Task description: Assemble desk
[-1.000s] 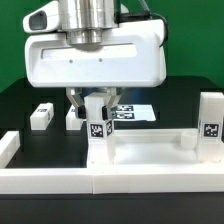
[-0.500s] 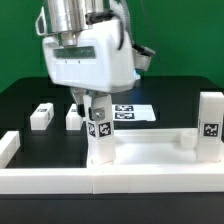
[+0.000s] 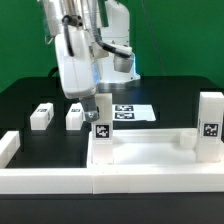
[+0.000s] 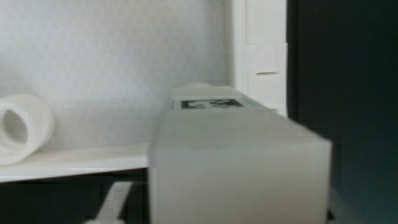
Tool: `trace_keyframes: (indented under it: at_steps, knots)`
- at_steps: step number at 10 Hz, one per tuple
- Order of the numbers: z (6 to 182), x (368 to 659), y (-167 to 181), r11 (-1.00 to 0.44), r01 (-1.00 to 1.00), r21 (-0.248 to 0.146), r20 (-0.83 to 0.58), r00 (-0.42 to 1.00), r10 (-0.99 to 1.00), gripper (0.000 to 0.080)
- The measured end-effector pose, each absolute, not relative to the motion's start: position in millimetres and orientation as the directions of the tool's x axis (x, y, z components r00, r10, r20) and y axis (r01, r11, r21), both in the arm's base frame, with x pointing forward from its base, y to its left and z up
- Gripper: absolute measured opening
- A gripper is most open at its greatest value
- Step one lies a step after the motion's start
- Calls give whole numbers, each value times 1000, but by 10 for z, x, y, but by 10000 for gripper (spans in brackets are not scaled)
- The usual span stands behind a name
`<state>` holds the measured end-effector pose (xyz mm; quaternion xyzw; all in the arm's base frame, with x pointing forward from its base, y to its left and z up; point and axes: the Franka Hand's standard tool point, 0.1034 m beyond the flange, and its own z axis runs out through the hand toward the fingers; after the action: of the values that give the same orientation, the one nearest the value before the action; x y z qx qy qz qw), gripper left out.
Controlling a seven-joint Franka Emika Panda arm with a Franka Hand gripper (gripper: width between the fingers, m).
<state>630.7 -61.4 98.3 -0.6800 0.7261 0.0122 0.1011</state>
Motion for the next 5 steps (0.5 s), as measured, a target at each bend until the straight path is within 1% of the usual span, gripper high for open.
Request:
trace_keyframes:
  at_steps: [1, 2, 3, 4, 5]
  knots:
    - [982, 6307, -615, 54, -991, -123, -160, -33, -986, 291]
    - [980, 6293, -591, -51, -991, -125, -154, 70, -986, 291]
    - [1000, 6281, -533, -246, -960, -132, -156, 265, -952, 451]
    - [996, 6256, -503, -402, -904, -147, -155, 422, -893, 575]
    - [970, 6219, -507, -497, -852, -166, -146, 520, -842, 634]
